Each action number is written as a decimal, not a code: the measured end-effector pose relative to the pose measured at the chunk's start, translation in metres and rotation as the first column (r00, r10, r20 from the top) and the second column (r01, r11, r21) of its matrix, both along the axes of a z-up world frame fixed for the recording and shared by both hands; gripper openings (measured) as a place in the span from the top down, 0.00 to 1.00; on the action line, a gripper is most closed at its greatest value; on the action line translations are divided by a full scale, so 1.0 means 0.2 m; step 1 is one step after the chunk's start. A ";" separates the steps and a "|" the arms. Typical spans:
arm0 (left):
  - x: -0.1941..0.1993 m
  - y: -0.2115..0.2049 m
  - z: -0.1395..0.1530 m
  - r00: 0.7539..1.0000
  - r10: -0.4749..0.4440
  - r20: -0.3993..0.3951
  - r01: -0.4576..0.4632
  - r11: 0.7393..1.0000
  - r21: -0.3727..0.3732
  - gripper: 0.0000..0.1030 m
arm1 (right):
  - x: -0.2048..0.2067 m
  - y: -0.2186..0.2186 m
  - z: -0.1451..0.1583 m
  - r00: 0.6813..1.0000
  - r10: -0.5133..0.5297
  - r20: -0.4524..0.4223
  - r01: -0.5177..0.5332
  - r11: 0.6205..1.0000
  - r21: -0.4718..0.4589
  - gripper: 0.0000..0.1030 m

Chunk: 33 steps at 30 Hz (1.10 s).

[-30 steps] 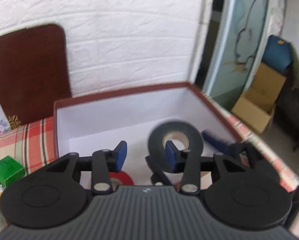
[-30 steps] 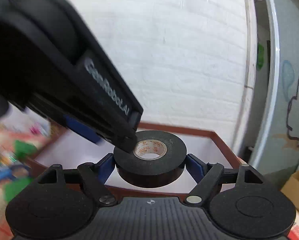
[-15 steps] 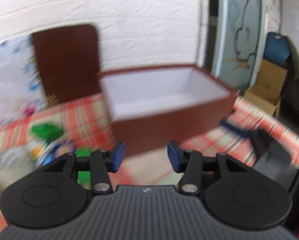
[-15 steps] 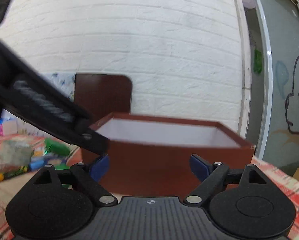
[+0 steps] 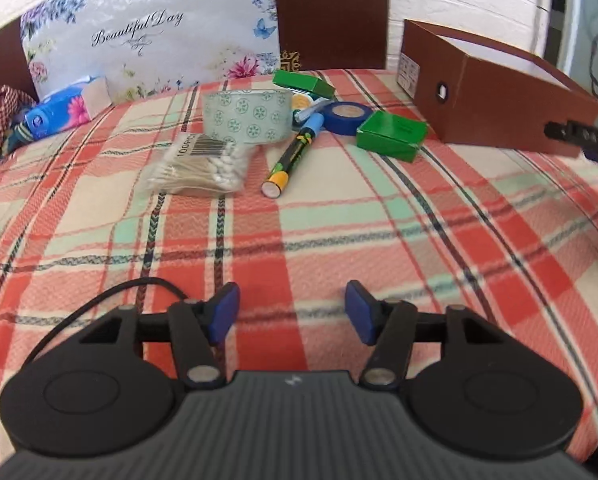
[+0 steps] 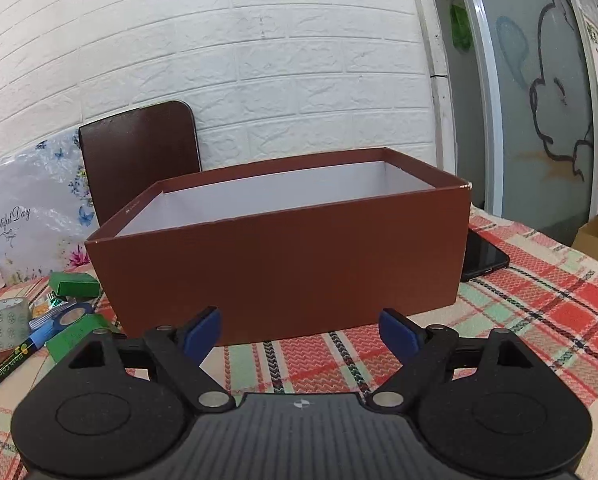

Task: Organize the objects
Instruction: 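Withdraw the left gripper from the box toward the cotton swab bag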

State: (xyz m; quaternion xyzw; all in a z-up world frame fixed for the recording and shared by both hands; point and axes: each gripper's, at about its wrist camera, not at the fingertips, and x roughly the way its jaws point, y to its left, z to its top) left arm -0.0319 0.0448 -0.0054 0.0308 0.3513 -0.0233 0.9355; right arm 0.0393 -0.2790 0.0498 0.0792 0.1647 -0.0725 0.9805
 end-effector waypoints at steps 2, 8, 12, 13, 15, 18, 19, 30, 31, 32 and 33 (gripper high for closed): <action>-0.03 0.00 0.00 1.000 -0.023 0.002 0.023 1.000 0.003 0.37 | 0.00 -0.02 -0.01 1.000 -0.019 -0.014 0.020 1.000 0.020 0.17; -0.04 0.01 -0.01 1.000 0.010 0.014 -0.010 1.000 -0.026 0.32 | 0.00 -0.09 -0.03 0.997 -0.062 -0.045 0.066 0.991 0.118 0.17; -0.07 -0.01 -0.04 0.999 0.032 0.041 -0.031 0.999 -0.024 0.28 | 0.02 -0.10 -0.04 0.996 -0.047 -0.070 0.056 0.990 0.130 0.17; -0.07 -0.01 -0.04 0.998 0.039 0.044 -0.038 0.999 -0.028 0.28 | 0.02 -0.10 -0.04 0.997 -0.046 -0.069 0.054 0.990 0.132 0.17; -0.08 -0.01 -0.04 0.997 0.055 0.048 -0.053 0.998 -0.032 0.27 | 0.01 -0.10 -0.04 0.997 -0.047 -0.063 0.055 0.989 0.135 0.17; -0.09 -0.02 -0.04 0.996 0.063 0.056 -0.062 0.998 -0.027 0.25 | 0.01 -0.10 -0.04 0.997 -0.046 -0.067 0.055 0.989 0.140 0.16; -0.09 -0.03 -0.04 0.996 0.064 0.057 -0.063 0.998 -0.026 0.23 | 0.01 -0.10 -0.04 0.996 -0.046 -0.070 0.055 0.989 0.140 0.16; 0.02 -0.09 0.12 0.995 0.005 0.101 0.002 0.998 -0.064 0.22 | 0.04 -0.07 -0.04 0.994 -0.011 -0.112 0.023 0.994 0.107 0.14; 0.05 -0.11 0.15 0.994 -0.009 0.113 0.017 0.997 -0.071 0.22 | 0.04 -0.06 -0.03 0.993 -0.009 -0.115 0.020 0.995 0.096 0.14; 0.07 -0.13 0.19 0.992 -0.027 0.126 0.036 0.997 -0.073 0.22 | 0.04 -0.04 -0.01 0.993 -0.013 -0.115 0.022 0.997 0.079 0.15; 0.08 -0.14 0.22 0.989 -0.045 0.141 0.056 0.996 -0.072 0.22 | 0.03 -0.03 0.01 0.995 -0.019 -0.102 0.025 0.998 0.056 0.15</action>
